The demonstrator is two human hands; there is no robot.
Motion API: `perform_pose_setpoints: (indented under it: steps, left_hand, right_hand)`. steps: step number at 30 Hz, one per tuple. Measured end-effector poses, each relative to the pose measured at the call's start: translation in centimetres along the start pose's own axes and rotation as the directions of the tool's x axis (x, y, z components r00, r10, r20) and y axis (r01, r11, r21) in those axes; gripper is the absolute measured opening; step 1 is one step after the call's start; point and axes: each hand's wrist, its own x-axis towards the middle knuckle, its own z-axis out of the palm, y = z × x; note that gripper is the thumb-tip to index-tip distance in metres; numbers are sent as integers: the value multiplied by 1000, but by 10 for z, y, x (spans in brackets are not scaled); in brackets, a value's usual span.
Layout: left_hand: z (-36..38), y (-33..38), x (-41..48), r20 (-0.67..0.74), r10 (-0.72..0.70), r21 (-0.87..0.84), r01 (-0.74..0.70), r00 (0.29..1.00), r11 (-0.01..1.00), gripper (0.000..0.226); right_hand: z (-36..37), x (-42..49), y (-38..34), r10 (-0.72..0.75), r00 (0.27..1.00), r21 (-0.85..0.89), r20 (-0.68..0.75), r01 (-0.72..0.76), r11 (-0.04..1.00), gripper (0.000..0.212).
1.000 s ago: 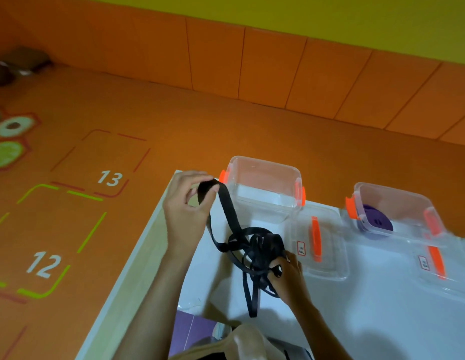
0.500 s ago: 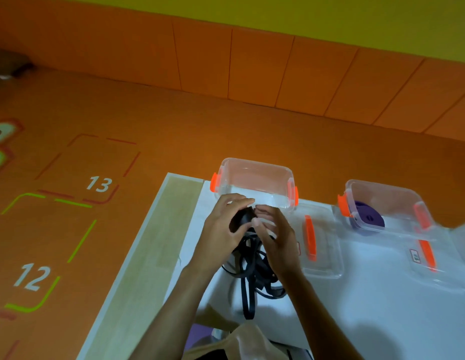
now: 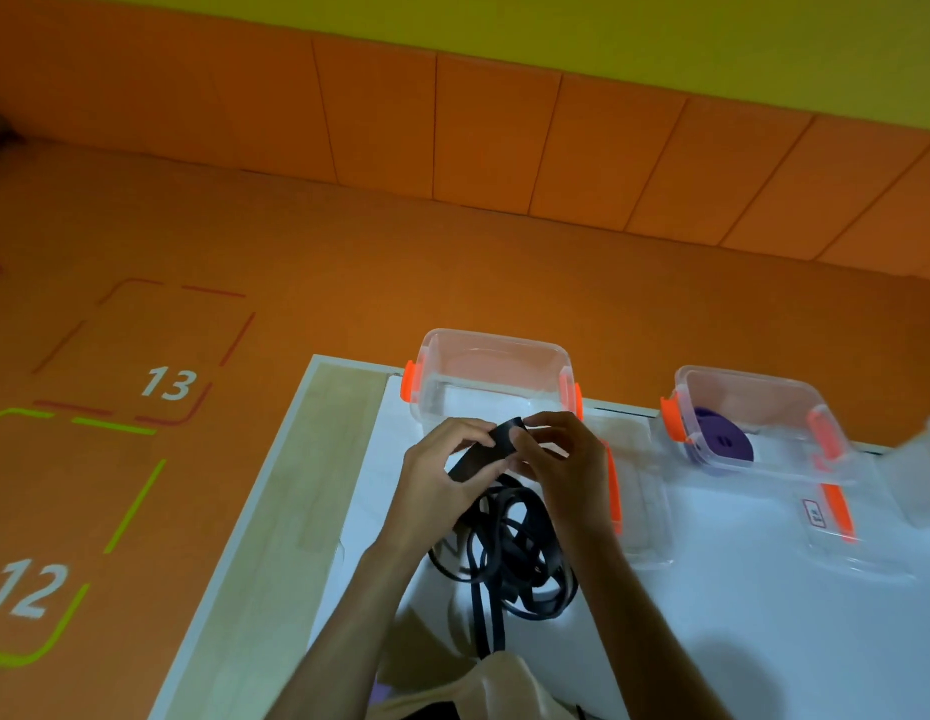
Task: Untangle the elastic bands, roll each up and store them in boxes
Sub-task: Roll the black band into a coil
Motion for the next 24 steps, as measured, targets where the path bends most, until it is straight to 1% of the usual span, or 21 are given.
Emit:
perform_pose_setpoints:
  steps: [3,7,10,13,14,15,17,19,21,23,24]
  left_hand:
    - [6,-1,3,-8,2,-15,-2,1000,1000,23]
    - [6,1,9,-9,-55,-70,54,998,996,32]
    - [3,5,12,-16,-96,-127,93,995,988,30]
    - [4,10,15,-61,-73,-146,63,995,987,29]
    - [5,12,13,-77,-57,-138,46,995,989,29]
    - [6,13,11,-91,-53,-126,42,994,991,29]
    - [7,15,5,-120,-110,-125,95,987,988,31]
    - [8,15,-1,-144,-135,-135,116,980,984,33]
    - [9,13,-6,-176,-63,-88,48,982,995,27]
    - [13,12,-10,-180,29,7,-28,983,1000,30]
    - [16,12,-11,-166,31,17,-28,986,999,35]
  right_hand:
    - [0,5,-2,46,999,78,-18,-44,996,12]
    - [-4,9,-8,124,992,220,16,-125,968,14]
    - [-4,10,-11,180,983,330,43,-184,926,10]
    - [1,7,-10,260,960,425,99,-277,861,2]
    - [4,5,-9,275,956,408,102,-293,865,4]
    - [6,4,-7,277,956,358,93,-292,887,10]
    - [11,0,-4,266,961,222,76,-277,935,20]
    - [13,-3,-2,254,965,121,69,-261,958,22]
    - [13,-7,-1,237,968,30,78,-240,970,22]
    - [14,-12,-2,221,971,24,90,-224,974,26]
    - [13,-15,-4,212,973,40,96,-216,975,28]
